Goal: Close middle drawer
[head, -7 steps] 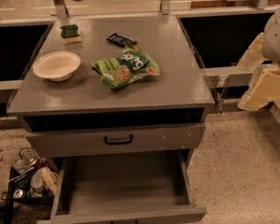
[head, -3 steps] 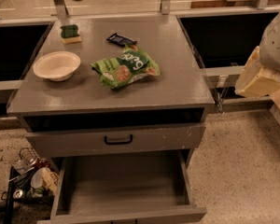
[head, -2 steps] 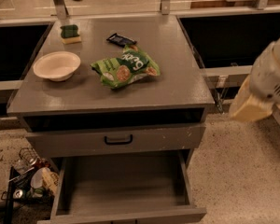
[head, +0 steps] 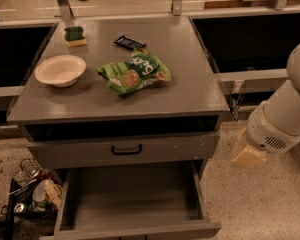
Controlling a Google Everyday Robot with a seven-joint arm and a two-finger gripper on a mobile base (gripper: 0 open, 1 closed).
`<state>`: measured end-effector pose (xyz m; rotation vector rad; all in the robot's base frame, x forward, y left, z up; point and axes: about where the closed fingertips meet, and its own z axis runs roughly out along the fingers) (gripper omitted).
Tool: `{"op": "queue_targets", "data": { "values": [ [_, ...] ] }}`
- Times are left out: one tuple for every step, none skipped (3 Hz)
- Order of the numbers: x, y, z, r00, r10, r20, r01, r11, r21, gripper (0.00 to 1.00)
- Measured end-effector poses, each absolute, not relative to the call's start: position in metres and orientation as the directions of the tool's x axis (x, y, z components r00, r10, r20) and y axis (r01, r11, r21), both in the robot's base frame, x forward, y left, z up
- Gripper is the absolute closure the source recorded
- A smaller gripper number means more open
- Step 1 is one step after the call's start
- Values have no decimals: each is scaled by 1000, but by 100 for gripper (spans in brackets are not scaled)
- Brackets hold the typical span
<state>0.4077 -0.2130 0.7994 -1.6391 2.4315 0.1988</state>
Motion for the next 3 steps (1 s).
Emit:
{"op": "queue_targets", "data": {
  "values": [
    [400, -208, 754, -347, -911, -223, -938, 341, 69, 100],
    [393, -204, 721, -334, -923, -190, -940, 313, 134, 100],
    [385, -200, 693, -312, -939, -144, -940, 282, 194, 100]
  ]
}}
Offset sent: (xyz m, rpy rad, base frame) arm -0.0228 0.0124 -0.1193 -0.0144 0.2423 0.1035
